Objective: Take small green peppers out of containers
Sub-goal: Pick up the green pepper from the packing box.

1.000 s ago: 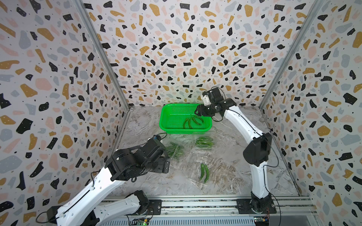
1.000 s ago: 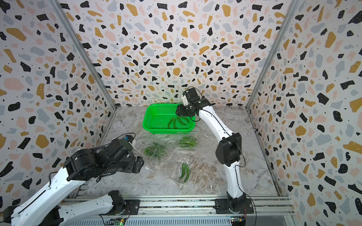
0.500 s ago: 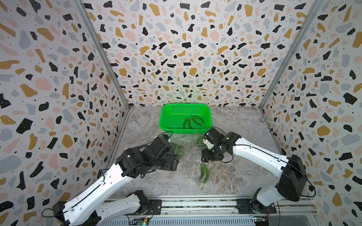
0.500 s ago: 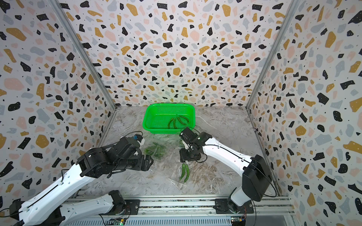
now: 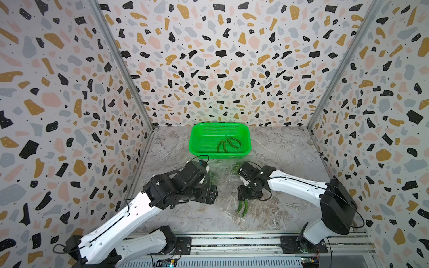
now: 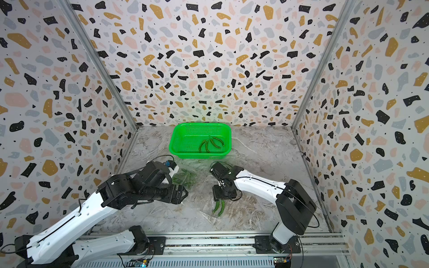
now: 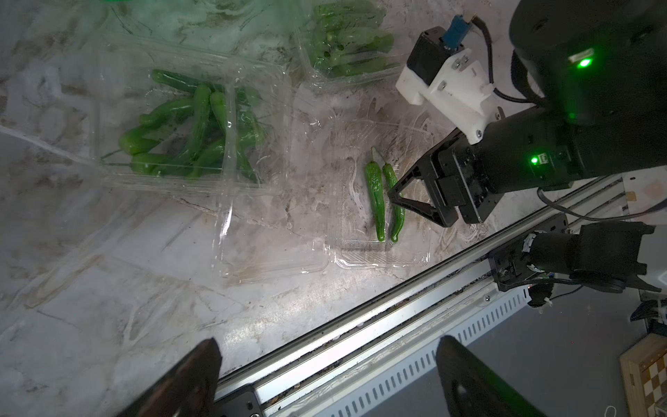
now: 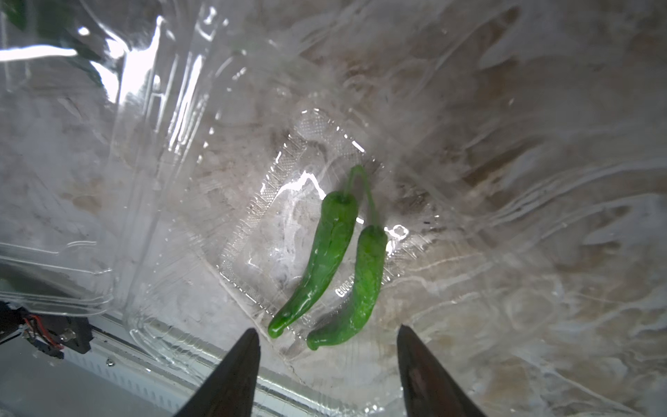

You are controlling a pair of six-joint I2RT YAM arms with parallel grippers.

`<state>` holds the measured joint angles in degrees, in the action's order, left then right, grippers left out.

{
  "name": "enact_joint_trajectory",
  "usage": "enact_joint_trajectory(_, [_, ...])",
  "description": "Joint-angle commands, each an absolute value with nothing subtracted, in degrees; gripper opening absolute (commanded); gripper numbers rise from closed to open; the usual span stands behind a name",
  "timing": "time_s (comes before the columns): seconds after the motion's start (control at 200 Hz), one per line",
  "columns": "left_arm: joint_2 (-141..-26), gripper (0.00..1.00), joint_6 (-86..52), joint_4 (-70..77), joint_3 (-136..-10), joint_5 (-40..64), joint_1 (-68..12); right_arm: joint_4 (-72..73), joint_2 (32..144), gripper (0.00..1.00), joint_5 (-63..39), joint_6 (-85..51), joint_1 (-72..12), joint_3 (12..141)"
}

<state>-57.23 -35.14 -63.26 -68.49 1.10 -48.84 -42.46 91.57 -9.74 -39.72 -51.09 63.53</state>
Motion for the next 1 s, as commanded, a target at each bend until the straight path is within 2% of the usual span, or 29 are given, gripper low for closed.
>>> enact_joint_trajectory(0.0, [-56.9, 0.94, -34.1, -63.4, -68.5, 1.1, -48.5, -48.4, 90.7, 0.62, -6.7, -40.9, -52.4, 66.6])
enact_joint_trajectory(0.15, [-57.3, 0.94, -34.4, -62.6, -68.4, 1.6, -48.5, -45.5, 91.4, 0.63, -8.6, -41.5, -52.5, 66.0])
enact_joint_trajectory(0.471, [-60.1, 0.95, -31.3, -64.0, -71.9, 1.5, -48.5, -43.2, 101.6, 0.63, -7.7, -40.1, -52.2, 67.8])
enact_joint_trajectory(0.661, [-59.1, 0.95, -31.2, -64.9, -71.4, 1.4, -48.5, -41.6, 104.8, 0.59, -7.1, -39.9, -52.2, 67.8])
enact_joint_trajectory(0.726, [-58.5, 0.95, -31.3, -65.0, -70.9, 1.3, -48.6, -41.1, 105.6, 0.53, -6.9, -39.9, -52.2, 68.0])
enact_joint_trajectory(0.851, [-57.7, 0.95, -31.2, -65.3, -70.2, 1.3, -48.6, -40.9, 106.8, 0.32, -6.3, -39.9, -52.7, 68.5])
enact_joint_trajectory(0.996, [-57.2, 0.95, -31.1, -65.5, -70.0, 0.7, -48.5, -41.9, 107.4, 0.18, -4.7, -39.8, -53.9, 68.9])
